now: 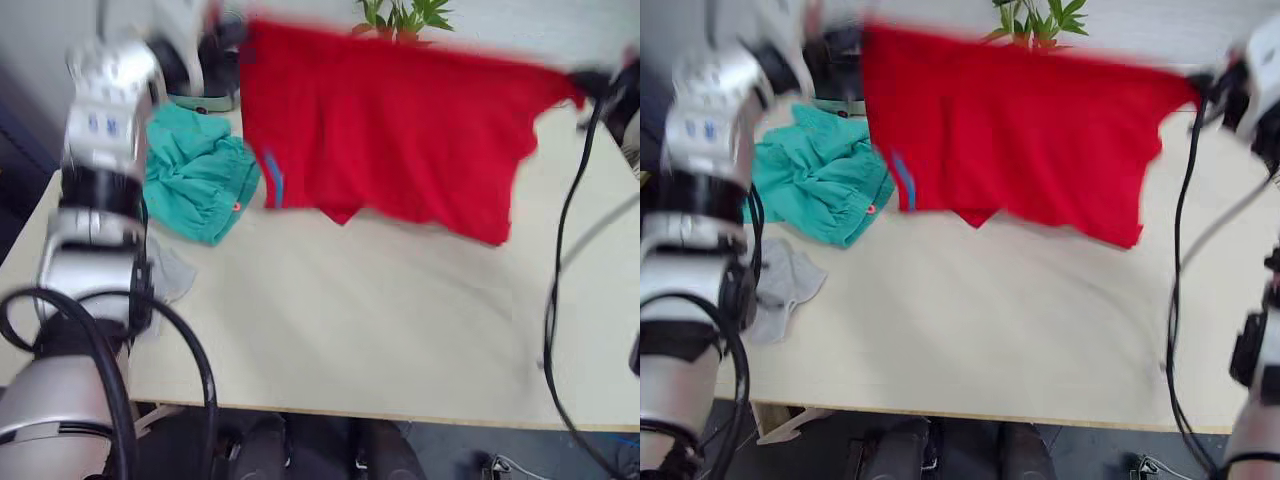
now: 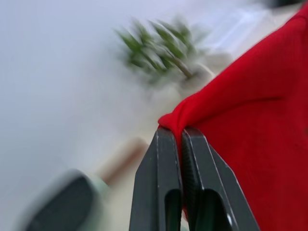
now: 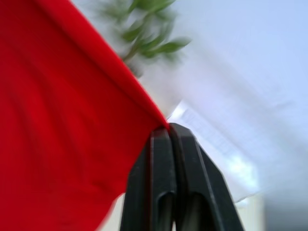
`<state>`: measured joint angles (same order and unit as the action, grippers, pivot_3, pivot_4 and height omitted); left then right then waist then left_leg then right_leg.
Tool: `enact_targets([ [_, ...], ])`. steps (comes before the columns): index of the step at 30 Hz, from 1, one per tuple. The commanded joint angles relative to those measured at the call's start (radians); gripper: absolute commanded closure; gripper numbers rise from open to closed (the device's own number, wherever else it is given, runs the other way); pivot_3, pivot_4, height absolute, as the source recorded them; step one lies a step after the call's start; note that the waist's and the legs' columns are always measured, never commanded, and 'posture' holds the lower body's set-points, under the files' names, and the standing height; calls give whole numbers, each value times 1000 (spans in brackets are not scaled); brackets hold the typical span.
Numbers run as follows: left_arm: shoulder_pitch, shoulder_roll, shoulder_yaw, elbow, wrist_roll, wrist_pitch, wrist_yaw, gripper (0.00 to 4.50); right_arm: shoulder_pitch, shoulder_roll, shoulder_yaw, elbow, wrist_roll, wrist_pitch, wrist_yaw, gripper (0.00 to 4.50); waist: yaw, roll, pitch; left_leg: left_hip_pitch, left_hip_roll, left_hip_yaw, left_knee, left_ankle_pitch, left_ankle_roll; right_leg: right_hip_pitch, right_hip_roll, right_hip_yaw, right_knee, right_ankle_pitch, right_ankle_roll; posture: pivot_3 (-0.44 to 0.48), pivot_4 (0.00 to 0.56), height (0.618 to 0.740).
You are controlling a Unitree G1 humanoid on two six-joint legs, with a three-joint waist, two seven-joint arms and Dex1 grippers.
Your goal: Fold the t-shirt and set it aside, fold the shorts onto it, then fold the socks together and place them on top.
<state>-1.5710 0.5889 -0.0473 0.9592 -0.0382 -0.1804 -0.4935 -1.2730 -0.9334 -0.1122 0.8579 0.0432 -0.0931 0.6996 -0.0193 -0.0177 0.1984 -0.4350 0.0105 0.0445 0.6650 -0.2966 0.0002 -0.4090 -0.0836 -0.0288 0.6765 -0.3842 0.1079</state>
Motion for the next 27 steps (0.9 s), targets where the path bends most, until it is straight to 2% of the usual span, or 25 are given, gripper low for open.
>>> enact_targets([
  [1,-161,69,68,159,61,-315,183,4475,-141,-66,-36,152,-70,-210,-220,4500,-10,0,0,-1,-1,1,-1,-1,2,-4,-2,-7,7,0,0,0,150,740],
  [3,-226,91,67,195,89,-436,225,4475,-188,-84,-24,191,-100,-307,-261,4500,-13,0,0,0,-2,4,-1,-4,6,-7,-14,-26,18,0,0,0,150,740],
  [6,-246,86,60,222,82,-499,118,4475,-191,-100,-2,225,-122,-354,-225,4500,-15,0,0,-1,-2,7,-1,-5,9,-7,-16,-44,20,0,0,0,150,740],
  [7,-227,79,60,219,64,-507,34,4475,-157,-110,5,224,-125,-364,-196,4500,-15,0,0,0,-2,9,-1,-5,9,-6,-17,-50,21,0,0,0,150,740],
  [11,-51,71,33,134,17,-453,-285,4475,0,-146,5,176,-102,-397,-71,4500,-13,2,0,-1,3,21,-1,-6,11,0,-20,-69,21,0,0,0,150,740],
  [13,138,100,-17,-29,4,-380,-453,4475,134,-176,11,116,-79,-406,56,4500,-11,6,2,-3,3,21,-2,-6,11,2,-23,-80,19,0,0,0,150,740],
  [14,241,118,-32,-140,-9,-330,-503,4475,203,-192,14,83,-74,-415,106,4500,-11,8,4,-4,3,21,-1,-6,11,2,-24,-81,19,0,0,0,150,740],
  [16,420,153,-37,-396,-74,-118,-582,4475,336,-218,9,2,-30,-332,248,4500,-13,11,5,-5,1,21,0,-4,14,5,-27,-83,17,0,0,0,150,740],
  [20,764,250,-47,-963,-218,391,-633,4475,702,-281,-40,-269,89,-92,462,4500,-10,11,6,-6,1,17,12,-3,16,15,-27,-79,11,0,0,0,150,740],
  [23,887,283,-43,-1167,-263,610,-594,4475,908,-295,-102,-461,144,61,486,4500,-2,12,7,-2,2,9,18,-3,17,29,-28,-75,8,0,0,0,150,740],
  [25,955,312,-48,-1252,-273,708,-584,4475,1033,-289,-137,-566,152,128,480,4500,6,15,8,7,1,10,17,6,21,49,-27,-75,-14,-2,-4,0,150,740],
  [27,1010,348,-46,-1320,-286,797,-580,4475,1158,-286,-170,-652,143,158,483,4500,13,14,9,24,1,11,15,10,21,65,-29,-74,-18,0,-4,0,150,740],
])
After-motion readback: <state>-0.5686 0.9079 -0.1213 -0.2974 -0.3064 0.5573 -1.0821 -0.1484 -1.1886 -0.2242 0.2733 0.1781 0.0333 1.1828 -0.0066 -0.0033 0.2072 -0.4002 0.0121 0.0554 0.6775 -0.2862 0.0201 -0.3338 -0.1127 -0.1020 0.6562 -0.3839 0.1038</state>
